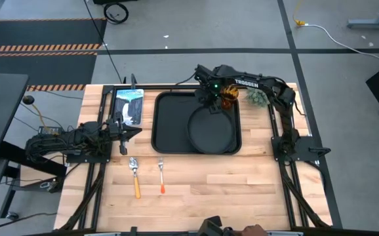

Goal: Pick and place plate/cup/fork/spoon on tray
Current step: Put the black plate on the black tray to the bottom of the brown transparent glass cup, then put the orange fork on the black tray to the left of the black plate

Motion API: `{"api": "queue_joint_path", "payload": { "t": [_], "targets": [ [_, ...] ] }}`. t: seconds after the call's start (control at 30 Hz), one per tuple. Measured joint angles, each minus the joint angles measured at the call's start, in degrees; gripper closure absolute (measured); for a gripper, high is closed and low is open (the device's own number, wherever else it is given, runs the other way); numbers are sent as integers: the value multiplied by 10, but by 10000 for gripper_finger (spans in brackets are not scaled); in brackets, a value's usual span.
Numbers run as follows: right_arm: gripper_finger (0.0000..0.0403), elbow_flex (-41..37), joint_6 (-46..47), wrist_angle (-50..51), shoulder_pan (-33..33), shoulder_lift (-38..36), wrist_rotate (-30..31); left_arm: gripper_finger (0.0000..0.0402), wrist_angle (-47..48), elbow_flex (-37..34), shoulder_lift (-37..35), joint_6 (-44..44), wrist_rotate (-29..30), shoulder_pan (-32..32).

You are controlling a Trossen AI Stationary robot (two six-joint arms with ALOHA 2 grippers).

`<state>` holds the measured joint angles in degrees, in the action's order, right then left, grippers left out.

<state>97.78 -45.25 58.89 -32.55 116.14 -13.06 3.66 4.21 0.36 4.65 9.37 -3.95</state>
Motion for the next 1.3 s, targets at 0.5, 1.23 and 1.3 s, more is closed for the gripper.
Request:
{"api": "queue_joint_path", "payload": {
  "t": [0.5,1.23,1.3],
  "targets": [
    [355,-43,-10,-25,2,0,39,377,0,0,0,0,0,0],
    [339,-43,37,-60,62,0,104,377,0,0,0,0,0,0],
    [339,-43,49,-65,76,0,121,377,0,0,0,0,0,0]
  ]
}}
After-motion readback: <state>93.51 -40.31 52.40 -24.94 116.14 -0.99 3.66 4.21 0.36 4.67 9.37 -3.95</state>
